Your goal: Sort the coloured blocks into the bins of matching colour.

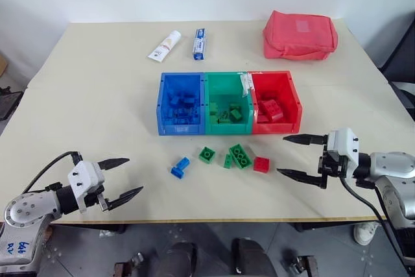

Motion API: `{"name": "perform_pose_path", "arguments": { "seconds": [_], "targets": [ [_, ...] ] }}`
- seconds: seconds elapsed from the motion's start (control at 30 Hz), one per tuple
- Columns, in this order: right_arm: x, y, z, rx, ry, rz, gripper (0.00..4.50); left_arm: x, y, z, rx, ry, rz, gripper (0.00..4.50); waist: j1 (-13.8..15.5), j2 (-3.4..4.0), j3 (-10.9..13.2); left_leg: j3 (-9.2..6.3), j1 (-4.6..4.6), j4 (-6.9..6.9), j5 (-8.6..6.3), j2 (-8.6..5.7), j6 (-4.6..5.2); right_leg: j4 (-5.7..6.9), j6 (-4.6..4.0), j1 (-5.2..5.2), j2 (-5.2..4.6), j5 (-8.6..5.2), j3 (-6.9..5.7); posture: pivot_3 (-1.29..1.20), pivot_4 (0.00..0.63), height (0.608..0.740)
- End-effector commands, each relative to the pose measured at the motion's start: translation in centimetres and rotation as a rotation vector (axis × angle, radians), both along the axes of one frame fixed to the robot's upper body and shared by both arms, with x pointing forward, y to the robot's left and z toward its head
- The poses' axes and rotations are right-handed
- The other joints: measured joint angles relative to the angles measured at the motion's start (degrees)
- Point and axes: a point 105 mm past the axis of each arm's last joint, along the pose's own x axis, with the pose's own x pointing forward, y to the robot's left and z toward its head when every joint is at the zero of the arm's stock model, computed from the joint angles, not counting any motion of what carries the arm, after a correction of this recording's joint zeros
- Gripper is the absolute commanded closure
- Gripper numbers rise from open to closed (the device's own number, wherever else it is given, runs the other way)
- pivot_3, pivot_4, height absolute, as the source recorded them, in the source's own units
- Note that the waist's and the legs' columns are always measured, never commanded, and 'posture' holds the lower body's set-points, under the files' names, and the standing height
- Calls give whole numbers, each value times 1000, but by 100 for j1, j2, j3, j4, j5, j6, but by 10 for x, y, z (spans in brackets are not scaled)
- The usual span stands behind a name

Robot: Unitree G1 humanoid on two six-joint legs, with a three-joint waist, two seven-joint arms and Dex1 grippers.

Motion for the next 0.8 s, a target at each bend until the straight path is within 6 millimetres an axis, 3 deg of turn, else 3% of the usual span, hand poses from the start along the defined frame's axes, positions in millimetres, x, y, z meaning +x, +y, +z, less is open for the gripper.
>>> {"name": "perform_pose_path", "arguments": {
  "seconds": [0.03, 0.2, 0.33, 0.43, 0.53, 0.8],
  "targets": [
    [-5, -4, 6, 16, -44, -26, 0, 5, -12, 14, -30, -61, -26, 9, 13, 0, 0, 0, 0, 0, 0, 0, 0, 1, 0, 0, 0, 0, 0, 0, 150, 740],
    [-13, -42, 3, -18, -43, -171, 0, 8, -47, 25, -115, -37, -164, 9, 107, 0, 0, 2, 0, 2, 0, -5, 2, 1, 1, 1, -1, 1, -2, 0, 150, 740],
    [-25, -76, -7, -82, -7, -272, 0, 5, -77, 20, -89, -29, -310, 9, 122, 1, -1, 4, 2, 5, 1, -4, 2, 3, 1, 3, 1, 1, -4, 0, 150, 740],
    [-29, -83, -12, -115, 18, -283, 0, 4, -95, 18, -91, -39, -369, 9, 102, 2, -1, 7, 4, 5, 1, -4, 3, 2, 1, 6, 2, 1, -5, 0, 150, 740],
    [-25, -70, -12, -107, 34, -241, 0, 4, -99, 16, -81, -52, -384, 9, 22, 2, -1, 19, 9, 1, 2, 3, 1, 5, 1, 2, 10, 1, -5, 0, 150, 740],
    [-5, -6, -15, -81, 133, -38, 0, 9, -82, 25, -89, -80, -312, 9, -21, 3, -2, 11, 11, 2, 4, 3, -3, 7, 0, 4, 7, 0, -4, 0, 150, 740]
  ]
}}
